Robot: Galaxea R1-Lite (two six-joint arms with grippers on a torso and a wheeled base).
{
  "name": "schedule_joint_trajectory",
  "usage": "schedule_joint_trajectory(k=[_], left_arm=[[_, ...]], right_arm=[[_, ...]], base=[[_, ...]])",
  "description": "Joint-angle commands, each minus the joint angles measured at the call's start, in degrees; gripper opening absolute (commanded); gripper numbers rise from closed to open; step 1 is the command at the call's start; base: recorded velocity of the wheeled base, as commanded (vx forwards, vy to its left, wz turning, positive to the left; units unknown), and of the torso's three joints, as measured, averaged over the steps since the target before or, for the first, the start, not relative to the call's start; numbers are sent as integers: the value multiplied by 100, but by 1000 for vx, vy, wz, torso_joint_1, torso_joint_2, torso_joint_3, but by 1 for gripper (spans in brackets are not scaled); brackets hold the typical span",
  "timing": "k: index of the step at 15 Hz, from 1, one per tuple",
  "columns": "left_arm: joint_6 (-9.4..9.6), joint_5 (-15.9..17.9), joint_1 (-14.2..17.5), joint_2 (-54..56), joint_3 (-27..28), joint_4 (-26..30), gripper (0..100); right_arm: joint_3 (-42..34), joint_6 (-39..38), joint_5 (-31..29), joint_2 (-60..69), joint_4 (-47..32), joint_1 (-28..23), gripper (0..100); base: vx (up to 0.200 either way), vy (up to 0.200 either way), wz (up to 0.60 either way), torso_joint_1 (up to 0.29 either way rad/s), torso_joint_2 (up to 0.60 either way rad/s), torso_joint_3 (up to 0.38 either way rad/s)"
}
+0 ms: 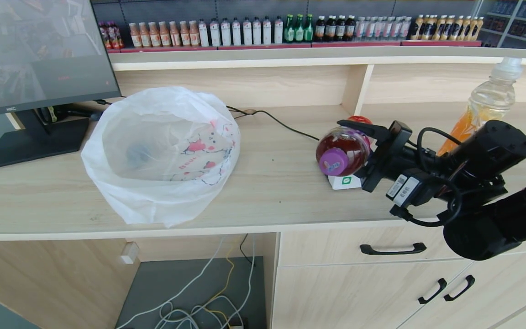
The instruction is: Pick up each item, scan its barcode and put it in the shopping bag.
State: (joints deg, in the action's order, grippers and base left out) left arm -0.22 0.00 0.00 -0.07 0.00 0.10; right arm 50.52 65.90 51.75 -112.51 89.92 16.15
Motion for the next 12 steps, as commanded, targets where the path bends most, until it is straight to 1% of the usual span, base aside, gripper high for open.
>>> schedule_joint_trajectory(k=[1,6,8,12], left_arm=[[-4,0,0,-1,0,-1,100],[-4,0,0,-1,0,-1,100],[-4,0,0,-1,0,-1,100],[-4,0,0,-1,0,-1,100]], right_arm=[[-7,2,2,18,8,11,0],[-77,-25,-33,80,8,37,0],[-77,-60,-95,150,8,151,0],[-77,-447,-420,510,8,362,0]], base=[[0,0,0,0,0,0],[0,0,0,0,0,0],[0,0,0,0,0,0],[0,0,0,0,0,0]])
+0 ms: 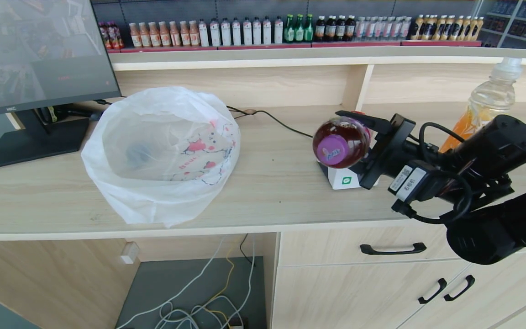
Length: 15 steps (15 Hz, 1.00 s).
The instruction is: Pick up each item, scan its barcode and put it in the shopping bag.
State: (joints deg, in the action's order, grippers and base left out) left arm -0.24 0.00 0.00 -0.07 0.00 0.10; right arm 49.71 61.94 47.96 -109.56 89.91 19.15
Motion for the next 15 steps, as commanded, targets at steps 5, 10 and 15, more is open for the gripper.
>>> schedule_joint_trajectory(k=[5,10,15], left_arm=[[-2,0,0,-1,0,-1,100],[-2,0,0,-1,0,-1,100],[-2,0,0,-1,0,-1,100]], right_arm=[[-67,-648,-542,716,9,317,0],[-480,-2054,-1588,1543,9,475,0],[-1122,-3355,-2695,2149,9,625,0]], base=[[0,0,0,0,0,0],[0,0,0,0,0,0],[0,0,0,0,0,0]])
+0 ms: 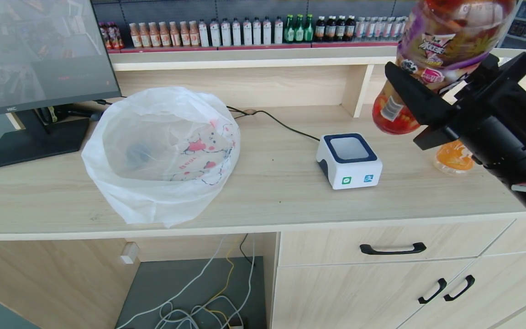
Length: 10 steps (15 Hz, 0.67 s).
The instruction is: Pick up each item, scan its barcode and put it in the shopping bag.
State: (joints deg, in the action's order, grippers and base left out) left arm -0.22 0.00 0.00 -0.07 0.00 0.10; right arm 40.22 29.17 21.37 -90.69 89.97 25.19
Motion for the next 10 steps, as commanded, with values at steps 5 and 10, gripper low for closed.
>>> schedule_joint_trajectory(k=[5,10], left_arm=[[-4,0,0,-1,0,-1,100],[-4,0,0,-1,0,-1,100]], right_arm=[[-998,-1467,-1030,666,3,92,0],[-1649,-2864,-2172,974,-278,241,0]], base=[[0,0,0,0,0,0],[0,0,0,0,0,0]])
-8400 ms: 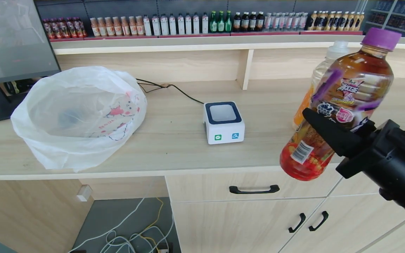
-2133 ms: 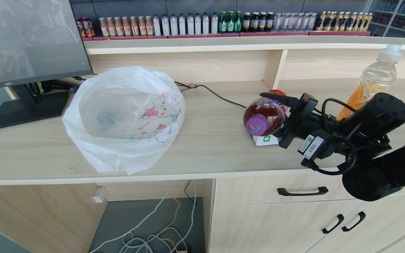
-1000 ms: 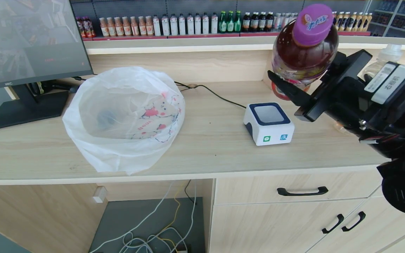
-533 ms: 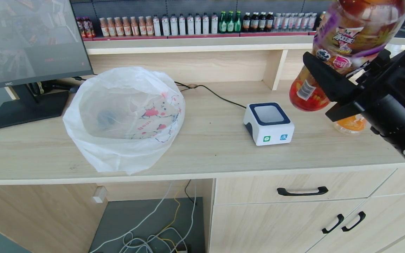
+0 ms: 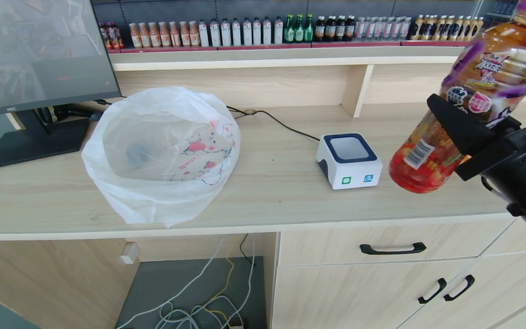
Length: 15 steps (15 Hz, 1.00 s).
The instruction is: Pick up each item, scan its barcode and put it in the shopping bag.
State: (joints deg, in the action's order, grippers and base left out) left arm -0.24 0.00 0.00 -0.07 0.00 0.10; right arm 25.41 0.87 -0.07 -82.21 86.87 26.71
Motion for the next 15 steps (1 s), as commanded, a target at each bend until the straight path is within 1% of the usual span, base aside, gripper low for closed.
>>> schedule_joint_trajectory(k=[1,3,7,15], left_arm=[[-2,0,0,-1,0,-1,100],[-2,0,0,-1,0,-1,100],[-2,0,0,-1,0,-1,100],[-2,0,0,-1,0,-1,100]], right_arm=[[-80,-166,-133,127,67,124,0],[-326,-192,-125,100,172,133,0],[-299,-262,-89,-5,313,142,0],[-414,-262,113,74,313,142,0]], base=[[0,0,0,0,0,0],[0,0,0,0,0,0],[0,0,0,0,0,0],[0,0,0,0,0,0]])
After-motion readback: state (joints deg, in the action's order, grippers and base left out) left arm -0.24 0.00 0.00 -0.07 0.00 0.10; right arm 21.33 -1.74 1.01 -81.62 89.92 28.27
